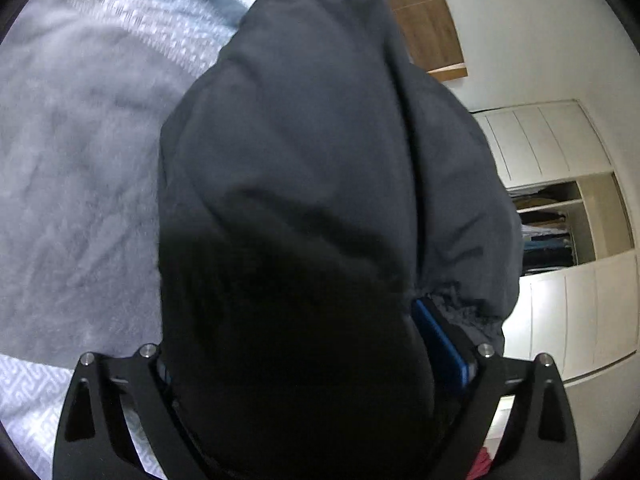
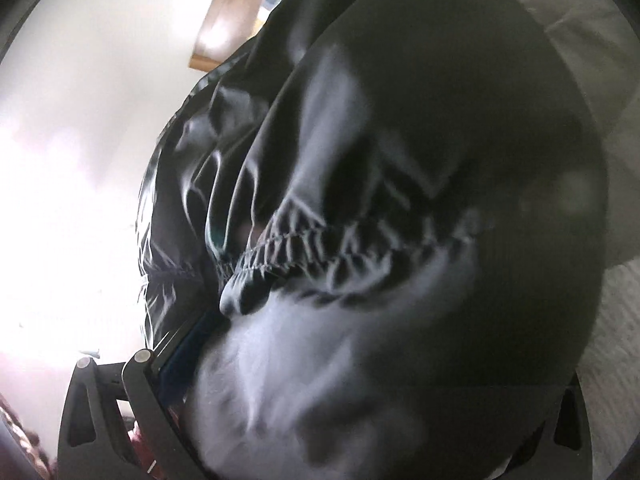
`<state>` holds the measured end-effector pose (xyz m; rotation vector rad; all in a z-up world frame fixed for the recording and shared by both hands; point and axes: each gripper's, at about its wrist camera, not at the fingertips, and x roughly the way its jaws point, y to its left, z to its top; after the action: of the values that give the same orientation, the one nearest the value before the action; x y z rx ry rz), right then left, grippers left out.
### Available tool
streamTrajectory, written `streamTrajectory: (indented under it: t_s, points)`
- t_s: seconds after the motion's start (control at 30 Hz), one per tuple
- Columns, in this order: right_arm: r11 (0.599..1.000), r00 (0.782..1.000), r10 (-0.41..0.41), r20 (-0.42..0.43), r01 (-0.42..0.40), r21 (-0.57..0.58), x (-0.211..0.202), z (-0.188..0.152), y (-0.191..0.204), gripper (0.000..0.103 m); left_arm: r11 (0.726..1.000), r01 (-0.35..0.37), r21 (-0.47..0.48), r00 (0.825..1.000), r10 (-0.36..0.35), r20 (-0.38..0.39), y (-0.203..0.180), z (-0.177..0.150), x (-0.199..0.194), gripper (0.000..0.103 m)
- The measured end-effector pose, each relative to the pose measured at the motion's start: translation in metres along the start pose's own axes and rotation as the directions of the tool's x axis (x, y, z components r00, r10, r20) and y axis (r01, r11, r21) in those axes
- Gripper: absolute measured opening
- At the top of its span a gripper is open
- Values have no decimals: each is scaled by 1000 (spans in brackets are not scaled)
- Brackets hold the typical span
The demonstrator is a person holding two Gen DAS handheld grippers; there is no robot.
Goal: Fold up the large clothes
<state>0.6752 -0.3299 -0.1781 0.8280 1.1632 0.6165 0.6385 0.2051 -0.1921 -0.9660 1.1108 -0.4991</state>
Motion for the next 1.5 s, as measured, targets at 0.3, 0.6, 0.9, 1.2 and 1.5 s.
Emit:
streamTrajectory:
  t_s: [0.3,0.6,0.9,1.2,1.5]
  points:
    - [998,998,-58,34,57,34,14,-4,4,103,990,-129,54,990,125,71,-27,-9,12,87]
    - [999,998,-8,56,5,47,21,-4,27,62,961,-228,157,972,216,93,-85,-18,26,33]
    - [981,989,-38,146,65,-185,-2,3,137,35,961,-138,241,980,97,173,-160,-26,-10,22]
    - [962,981,62,184,-10,-272,-43,-17,197,34,948,-80,307,975,11,221,-198,-77,-80,22]
    - [979,989,4,146,26,-202,-31,-38,157,34,956,-143,257,979,98,180,-157,-128,-83,22]
